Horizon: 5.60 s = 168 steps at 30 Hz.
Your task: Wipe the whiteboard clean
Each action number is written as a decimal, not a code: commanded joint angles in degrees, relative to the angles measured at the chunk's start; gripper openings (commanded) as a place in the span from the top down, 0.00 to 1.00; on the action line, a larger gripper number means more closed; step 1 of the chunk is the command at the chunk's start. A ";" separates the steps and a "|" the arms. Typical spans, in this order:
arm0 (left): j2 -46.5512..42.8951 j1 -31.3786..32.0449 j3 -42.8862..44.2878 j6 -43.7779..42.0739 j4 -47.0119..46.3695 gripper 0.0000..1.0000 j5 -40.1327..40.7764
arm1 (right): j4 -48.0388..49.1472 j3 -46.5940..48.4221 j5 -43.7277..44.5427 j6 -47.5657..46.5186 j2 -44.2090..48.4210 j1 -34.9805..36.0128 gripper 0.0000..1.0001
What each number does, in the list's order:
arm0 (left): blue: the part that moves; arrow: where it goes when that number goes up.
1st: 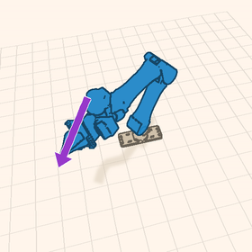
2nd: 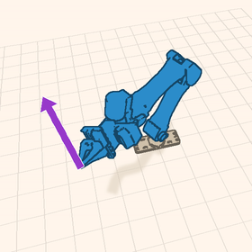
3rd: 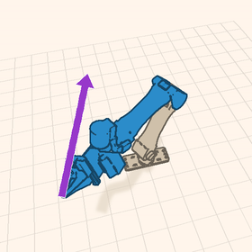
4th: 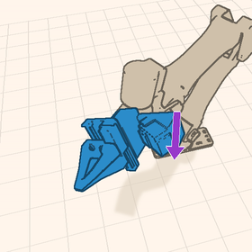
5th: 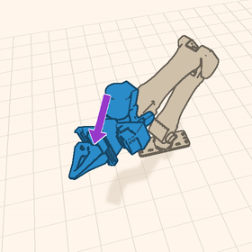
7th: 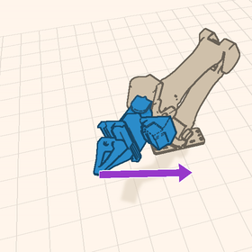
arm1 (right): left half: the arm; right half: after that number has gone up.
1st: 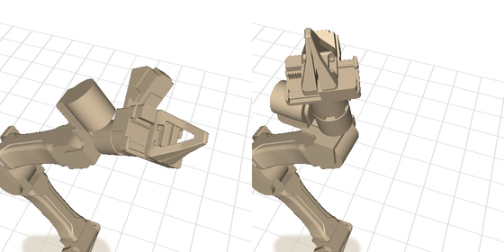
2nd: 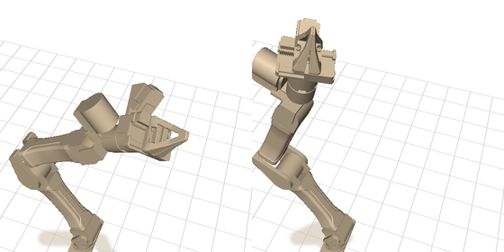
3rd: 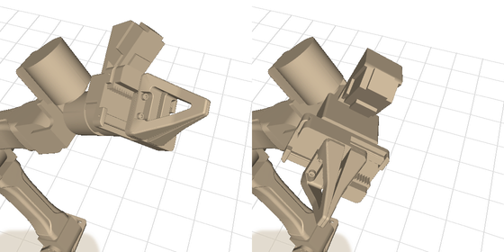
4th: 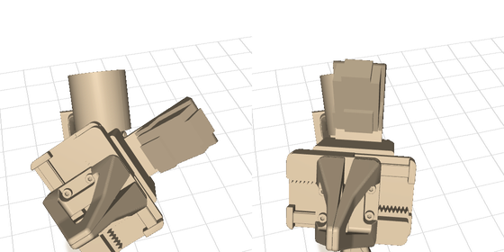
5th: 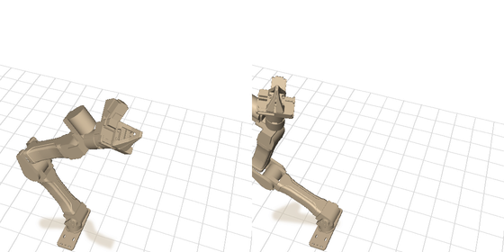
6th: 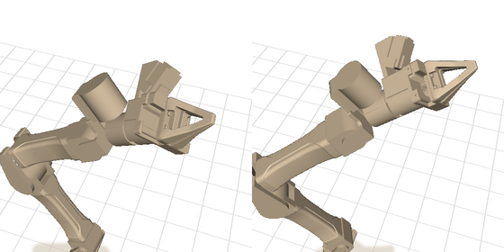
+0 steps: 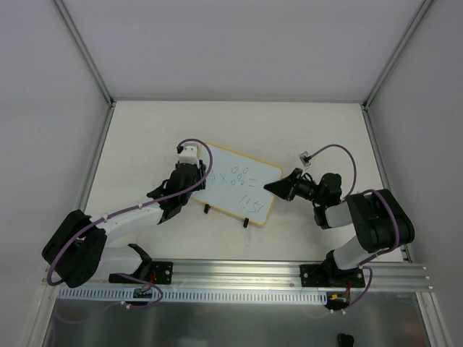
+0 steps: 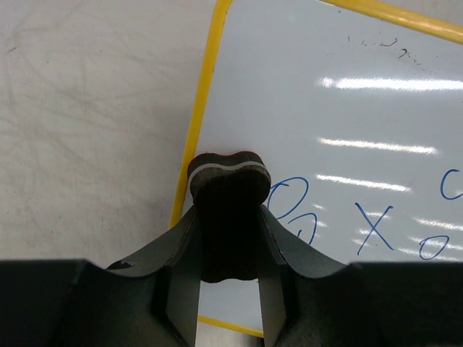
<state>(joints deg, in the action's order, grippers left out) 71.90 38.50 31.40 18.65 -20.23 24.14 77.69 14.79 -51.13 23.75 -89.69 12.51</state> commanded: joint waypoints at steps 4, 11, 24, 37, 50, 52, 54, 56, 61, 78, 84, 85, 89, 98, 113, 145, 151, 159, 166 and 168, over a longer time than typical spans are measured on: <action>-0.09 0.17 0.68 2.26 -4.38 1.00 -6.91 | 10.02 0.33 -0.90 -9.42 -1.01 0.49 1.00; -0.36 3.15 0.59 2.70 -5.35 1.00 -8.23 | 10.02 -0.28 -0.20 -11.00 -0.93 1.20 1.00; 9.66 13.88 7.17 5.60 -6.84 1.00 -7.44 | 10.02 -0.90 -0.46 -12.23 0.39 1.46 1.00; 10.73 15.20 9.48 2.80 -5.53 1.00 0.81 | 10.02 -0.99 -0.63 -12.23 0.66 1.64 1.00; -2.55 -0.88 -6.61 3.05 -5.87 1.00 -0.77 | 10.02 -0.99 -0.90 -12.23 1.18 1.64 1.00; -2.47 -1.06 -6.61 2.97 -6.22 1.00 -1.02 | 10.02 -0.90 -0.98 -12.06 1.10 1.72 1.00; -1.77 -0.97 -5.74 3.14 -6.40 1.00 -2.86 | 10.02 -0.90 -1.07 -11.97 1.10 1.64 1.00; -0.53 -0.97 -5.30 4.11 -6.75 1.00 -4.79 | 10.02 -0.90 -1.07 -11.88 1.10 1.64 1.00; 1.92 2.97 -2.93 4.46 -9.04 1.00 -4.20 | 10.02 -0.81 -1.25 -11.88 1.01 1.64 1.00; 11.95 17.66 6.66 7.98 -10.27 1.00 -0.24 | 10.02 -0.55 -1.60 -11.35 0.74 1.55 1.00; 9.23 10.64 4.38 5.96 -10.01 1.00 -1.38 | 10.02 -0.55 -1.60 -11.27 0.92 1.73 1.00; 7.92 9.50 4.11 5.08 -9.48 1.00 -1.46 | 10.02 -0.55 -1.69 -11.18 0.83 1.64 1.00; 4.13 3.61 2.70 2.18 -8.60 1.00 -1.21 | 10.02 -0.55 -1.69 -11.18 1.10 1.64 1.00; 2.54 -4.31 1.74 -0.72 -7.28 1.00 -2.78 | 10.03 -0.63 -1.78 -10.92 1.10 1.64 1.00; 6.14 3.24 7.18 1.73 -7.28 1.00 -7.62 | 10.11 -0.55 -1.86 -10.83 1.01 1.64 1.00; 20.04 20.39 19.85 2.44 -5.52 1.00 -3.75 | 10.02 -0.37 -2.13 -10.83 1.36 1.64 1.00; 16.26 12.84 13.10 2.53 -6.40 1.00 -3.92 | 10.02 -0.46 -2.22 -10.83 1.45 1.64 1.00; 10.28 5.45 6.22 -1.34 -7.37 1.00 -1.47 | 10.02 -0.37 -2.22 -10.92 1.54 1.64 1.00; 11.07 6.93 5.69 1.12 -9.74 1.00 -4.63 | 10.02 -0.46 -2.22 -10.92 1.45 1.64 1.00; 12.30 10.25 6.48 1.30 -9.83 1.00 -2.97 | 10.02 -0.46 -2.22 -10.92 1.45 1.64 1.00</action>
<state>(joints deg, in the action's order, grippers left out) 82.06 46.15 38.09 20.56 -31.09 17.65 76.44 14.44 -50.17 20.29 -88.86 13.23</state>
